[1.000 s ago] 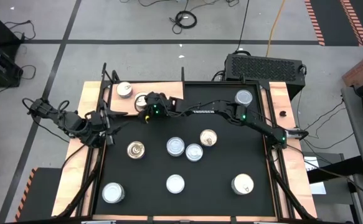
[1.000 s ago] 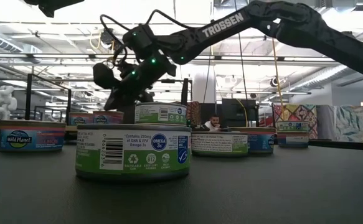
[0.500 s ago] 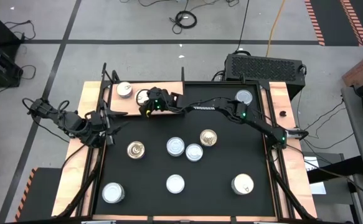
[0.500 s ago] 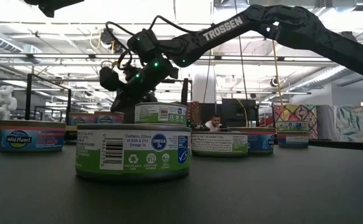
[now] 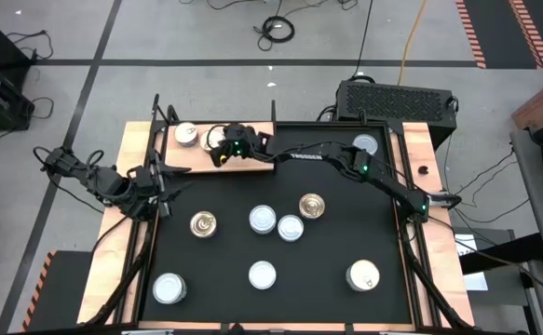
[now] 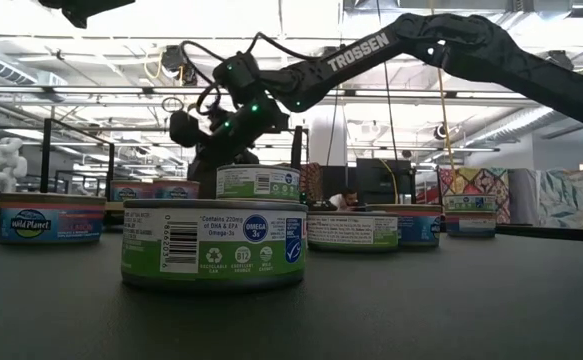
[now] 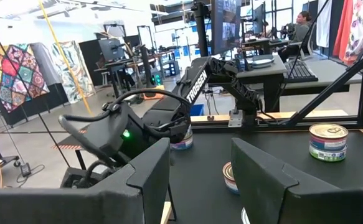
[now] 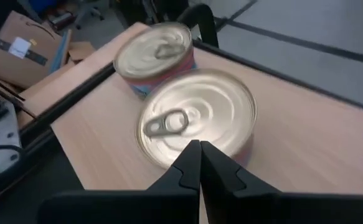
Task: Stack canned seafood by type on shelf
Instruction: Put the blue and pink tuna can on the shelf, then stack the blue and pink tuna can on top of the right blue and pink tuna can on the shelf
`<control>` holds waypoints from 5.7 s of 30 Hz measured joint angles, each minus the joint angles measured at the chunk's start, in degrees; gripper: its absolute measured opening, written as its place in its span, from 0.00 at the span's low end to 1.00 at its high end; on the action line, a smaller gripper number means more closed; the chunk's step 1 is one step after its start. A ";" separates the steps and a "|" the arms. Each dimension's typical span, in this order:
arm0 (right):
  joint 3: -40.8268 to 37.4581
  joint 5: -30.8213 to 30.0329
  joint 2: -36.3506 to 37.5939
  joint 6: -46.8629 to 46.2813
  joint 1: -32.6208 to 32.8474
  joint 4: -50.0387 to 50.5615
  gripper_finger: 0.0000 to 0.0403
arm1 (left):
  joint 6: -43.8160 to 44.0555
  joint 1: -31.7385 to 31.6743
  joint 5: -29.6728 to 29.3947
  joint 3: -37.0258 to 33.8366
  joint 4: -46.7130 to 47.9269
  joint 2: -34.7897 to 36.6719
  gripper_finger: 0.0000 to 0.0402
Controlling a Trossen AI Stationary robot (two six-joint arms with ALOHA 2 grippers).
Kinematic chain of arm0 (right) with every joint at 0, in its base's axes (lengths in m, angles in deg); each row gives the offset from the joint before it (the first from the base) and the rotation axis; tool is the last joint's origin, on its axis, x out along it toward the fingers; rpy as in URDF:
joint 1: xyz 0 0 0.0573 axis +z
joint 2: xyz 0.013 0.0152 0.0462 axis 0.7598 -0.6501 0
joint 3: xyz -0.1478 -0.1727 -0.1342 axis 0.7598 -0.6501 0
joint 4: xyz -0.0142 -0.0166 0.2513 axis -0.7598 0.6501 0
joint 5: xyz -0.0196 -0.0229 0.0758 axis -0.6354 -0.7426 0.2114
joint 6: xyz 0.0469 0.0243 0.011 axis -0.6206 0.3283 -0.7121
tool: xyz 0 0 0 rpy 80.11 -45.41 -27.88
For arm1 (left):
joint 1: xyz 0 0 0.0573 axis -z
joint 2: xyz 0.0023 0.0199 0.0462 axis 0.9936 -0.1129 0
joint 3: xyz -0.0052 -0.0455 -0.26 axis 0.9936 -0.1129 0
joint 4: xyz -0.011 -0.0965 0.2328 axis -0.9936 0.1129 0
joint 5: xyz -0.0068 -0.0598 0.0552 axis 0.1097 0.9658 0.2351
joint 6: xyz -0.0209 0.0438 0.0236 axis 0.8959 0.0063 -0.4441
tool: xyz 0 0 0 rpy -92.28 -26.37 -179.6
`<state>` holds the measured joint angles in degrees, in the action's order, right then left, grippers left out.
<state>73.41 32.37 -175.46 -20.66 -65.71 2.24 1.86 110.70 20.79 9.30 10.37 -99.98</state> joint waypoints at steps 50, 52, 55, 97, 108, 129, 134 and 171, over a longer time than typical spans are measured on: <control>0.02 -2.71 -3.15 3.43 -0.36 -7.45 0.00 | -1.77 -0.09 -0.26 0.02 -0.57 0.00 0.43; 0.04 -3.65 -3.08 3.45 -0.52 -7.45 0.00 | -1.77 -0.09 -0.26 0.02 -0.52 0.00 0.43; 0.04 -4.52 -3.06 3.46 -0.74 -7.29 0.00 | -1.79 -0.09 -0.26 0.02 -0.50 0.00 0.43; 0.02 -2.88 -3.08 6.31 -0.55 -6.66 0.00 | -1.84 -0.10 -0.26 0.02 -0.60 0.00 0.43; 0.02 -4.22 -3.08 6.75 -0.57 -7.97 0.00 | -2.79 -0.10 -0.31 0.02 -0.42 0.00 0.43; 3.85 13.64 -2.62 -8.77 1.36 -23.58 0.00 | -1.27 -0.09 -0.28 0.02 0.39 0.02 0.43; 3.84 22.38 -2.62 -13.16 1.18 -28.46 0.00 | -1.27 -0.11 -0.28 0.02 0.72 0.02 0.43; 1.16 7.62 39.48 18.19 18.75 63.17 0.00 | 15.26 -0.08 11.59 0.02 4.82 -0.92 0.43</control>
<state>74.57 39.99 -135.98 -2.48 -46.96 65.41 17.12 110.62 32.38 9.32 15.19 -100.90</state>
